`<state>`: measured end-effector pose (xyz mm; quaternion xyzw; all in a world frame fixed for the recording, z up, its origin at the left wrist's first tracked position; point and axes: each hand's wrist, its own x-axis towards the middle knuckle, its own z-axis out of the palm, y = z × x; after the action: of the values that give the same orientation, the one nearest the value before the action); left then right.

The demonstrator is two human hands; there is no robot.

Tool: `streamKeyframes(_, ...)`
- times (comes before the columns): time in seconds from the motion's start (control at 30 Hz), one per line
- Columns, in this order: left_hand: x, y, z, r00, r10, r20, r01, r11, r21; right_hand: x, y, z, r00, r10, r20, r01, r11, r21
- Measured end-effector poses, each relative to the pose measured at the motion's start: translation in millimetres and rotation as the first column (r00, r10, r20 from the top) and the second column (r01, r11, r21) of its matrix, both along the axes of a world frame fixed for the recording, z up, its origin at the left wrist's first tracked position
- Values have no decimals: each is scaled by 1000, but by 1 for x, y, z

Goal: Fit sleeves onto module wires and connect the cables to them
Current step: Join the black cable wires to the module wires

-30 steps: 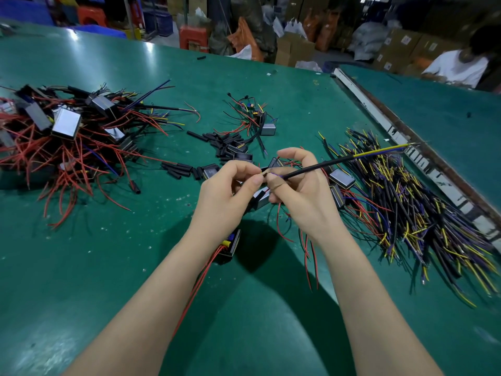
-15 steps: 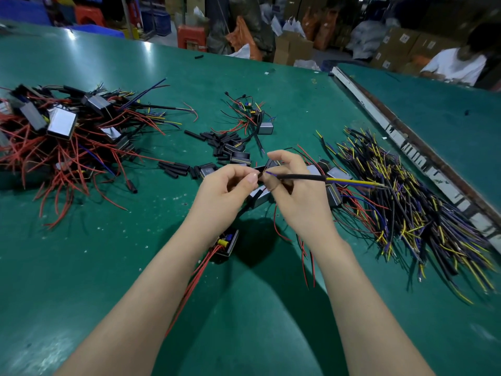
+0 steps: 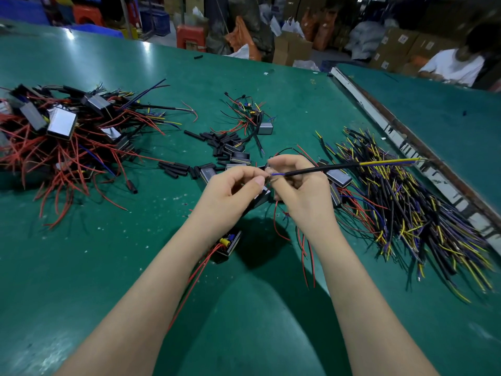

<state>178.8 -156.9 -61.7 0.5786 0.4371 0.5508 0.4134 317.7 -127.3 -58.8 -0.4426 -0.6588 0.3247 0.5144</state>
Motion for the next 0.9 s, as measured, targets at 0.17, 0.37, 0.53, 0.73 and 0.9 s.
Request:
streamKeyframes(0.17, 5, 0, -2, 999, 32, 39, -32, 999, -11, -2, -2, -1, 998, -39, 48, 38, 999, 25)
streamKeyframes(0.37, 4, 2, -3, 999, 51, -11, -52, 998, -37, -3, -3, 0, 999, -31, 34, 29, 998, 53)
streamKeyframes(0.53, 3, 2, 0, 999, 33, 37, -30, 996, -90, -1, -4, 0, 1000, 5, 14, -6, 998, 69)
streamKeyframes(0.73, 3, 3, 1, 995, 49, 82, -40, 993, -113, 8, -3, 4, 996, 88, 26, -89, 995, 37)
streamKeyframes(0.9, 0, 8, -4, 989, 39, 146, -18, 989, -148, 13, -2, 6, 983, 183, -4, -183, 982, -39)
